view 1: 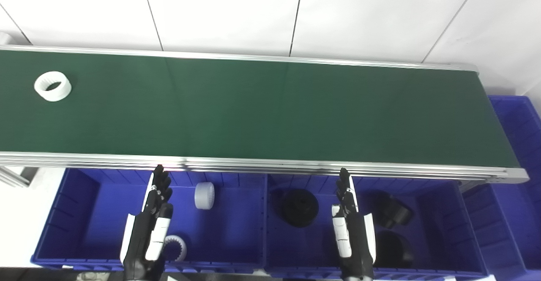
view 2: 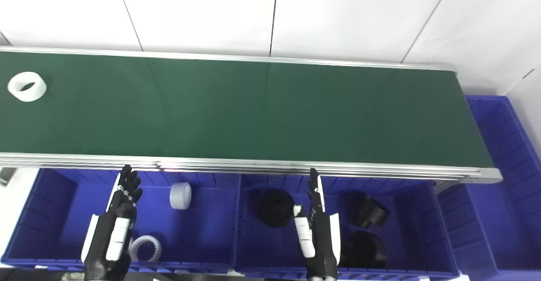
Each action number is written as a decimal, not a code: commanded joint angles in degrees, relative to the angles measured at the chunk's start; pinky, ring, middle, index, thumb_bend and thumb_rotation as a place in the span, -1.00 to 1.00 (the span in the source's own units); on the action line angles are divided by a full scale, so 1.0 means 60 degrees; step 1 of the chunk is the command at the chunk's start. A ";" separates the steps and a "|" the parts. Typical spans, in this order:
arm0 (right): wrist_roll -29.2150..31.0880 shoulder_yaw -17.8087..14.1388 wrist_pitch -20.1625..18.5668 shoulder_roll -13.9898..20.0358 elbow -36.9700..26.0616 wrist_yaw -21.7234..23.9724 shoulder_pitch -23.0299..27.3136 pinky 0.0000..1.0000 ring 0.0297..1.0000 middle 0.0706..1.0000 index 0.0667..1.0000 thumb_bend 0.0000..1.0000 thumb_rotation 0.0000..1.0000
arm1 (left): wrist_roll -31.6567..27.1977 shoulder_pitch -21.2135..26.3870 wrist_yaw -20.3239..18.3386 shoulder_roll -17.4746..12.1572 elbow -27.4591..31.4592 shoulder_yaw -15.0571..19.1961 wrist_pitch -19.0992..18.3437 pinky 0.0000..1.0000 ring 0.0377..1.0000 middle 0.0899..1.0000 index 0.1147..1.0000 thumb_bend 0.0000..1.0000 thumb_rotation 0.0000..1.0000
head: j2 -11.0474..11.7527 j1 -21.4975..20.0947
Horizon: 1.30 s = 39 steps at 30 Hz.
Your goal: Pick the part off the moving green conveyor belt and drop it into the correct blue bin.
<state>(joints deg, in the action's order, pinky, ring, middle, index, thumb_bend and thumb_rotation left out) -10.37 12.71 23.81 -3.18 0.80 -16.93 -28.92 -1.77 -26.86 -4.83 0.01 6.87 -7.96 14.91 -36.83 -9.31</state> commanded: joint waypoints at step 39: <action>0.0285 -0.0374 0.0516 0.0009 0.0296 0.0415 0.0101 0.98 0.98 1.00 1.00 0.45 1.00 | 0.0238 0.0300 0.0159 0.0346 -0.0306 -0.0065 0.0569 1.00 1.00 1.00 1.00 0.35 0.68 | 0.0512 0.0694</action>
<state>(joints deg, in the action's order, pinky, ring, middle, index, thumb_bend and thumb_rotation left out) -8.92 10.56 23.82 -3.30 3.61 -14.67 -28.44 -0.86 -25.22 -4.32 1.23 4.55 -8.01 15.54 -33.84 -5.89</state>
